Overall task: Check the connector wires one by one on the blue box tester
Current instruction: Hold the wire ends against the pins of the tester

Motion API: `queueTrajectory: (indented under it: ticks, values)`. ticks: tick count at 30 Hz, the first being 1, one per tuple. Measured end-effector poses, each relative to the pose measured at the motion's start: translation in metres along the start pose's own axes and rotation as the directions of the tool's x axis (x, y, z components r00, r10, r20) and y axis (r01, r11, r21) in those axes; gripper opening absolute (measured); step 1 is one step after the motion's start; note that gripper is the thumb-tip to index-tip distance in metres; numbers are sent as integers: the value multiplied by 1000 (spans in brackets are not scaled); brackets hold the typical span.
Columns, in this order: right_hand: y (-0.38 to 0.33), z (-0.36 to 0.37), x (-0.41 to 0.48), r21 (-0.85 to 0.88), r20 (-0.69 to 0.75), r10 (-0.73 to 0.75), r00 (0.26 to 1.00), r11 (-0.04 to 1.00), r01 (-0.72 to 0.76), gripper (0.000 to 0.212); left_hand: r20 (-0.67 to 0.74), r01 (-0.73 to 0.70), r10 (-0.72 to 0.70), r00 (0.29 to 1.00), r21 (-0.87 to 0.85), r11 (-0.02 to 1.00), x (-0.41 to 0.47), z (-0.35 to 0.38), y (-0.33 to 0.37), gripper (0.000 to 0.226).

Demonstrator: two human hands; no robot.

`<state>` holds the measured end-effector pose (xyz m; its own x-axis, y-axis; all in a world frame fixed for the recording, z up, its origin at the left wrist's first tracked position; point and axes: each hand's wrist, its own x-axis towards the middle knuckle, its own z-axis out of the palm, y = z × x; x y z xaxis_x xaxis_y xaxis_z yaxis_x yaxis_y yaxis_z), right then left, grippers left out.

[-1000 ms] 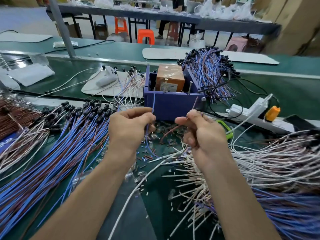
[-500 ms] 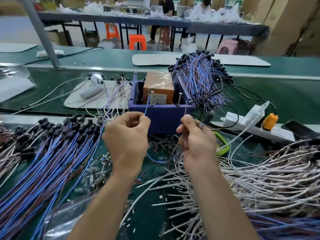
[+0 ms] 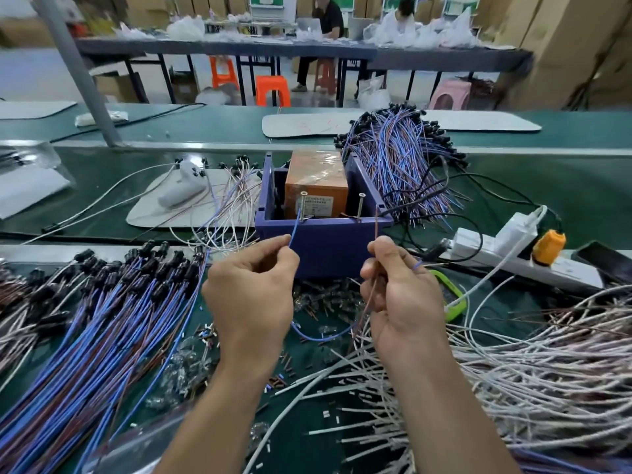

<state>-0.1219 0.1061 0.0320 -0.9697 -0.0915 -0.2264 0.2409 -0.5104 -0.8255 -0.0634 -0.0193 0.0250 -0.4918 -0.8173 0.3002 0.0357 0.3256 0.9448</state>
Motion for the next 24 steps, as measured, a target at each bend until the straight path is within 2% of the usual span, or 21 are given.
queueTrajectory:
  ticks: [6, 11, 17, 24]
  values:
    - [1, 2, 0, -8, 1, -12, 1000, 1000, 12, 15, 8, -2, 2, 1000, -31, 1000, 0, 0, 0, 17]
    - [4, 1, 2, -25, -21, -31, 999, 999, 30, 16, 26, -12, 13, 1000, -53, 999, -3, 1, 2, 28]
    - [8, 4, 5, -55, -57, -70, 996, 996, 67, 20, 32, -20, 22, 999, -52, 998, -5, 0, 3, 22]
    - [9, 5, 6, -75, -17, -63, 998, 995, 62, 20, 26, -33, 34, 999, -41, 999, -6, -1, 6, 28]
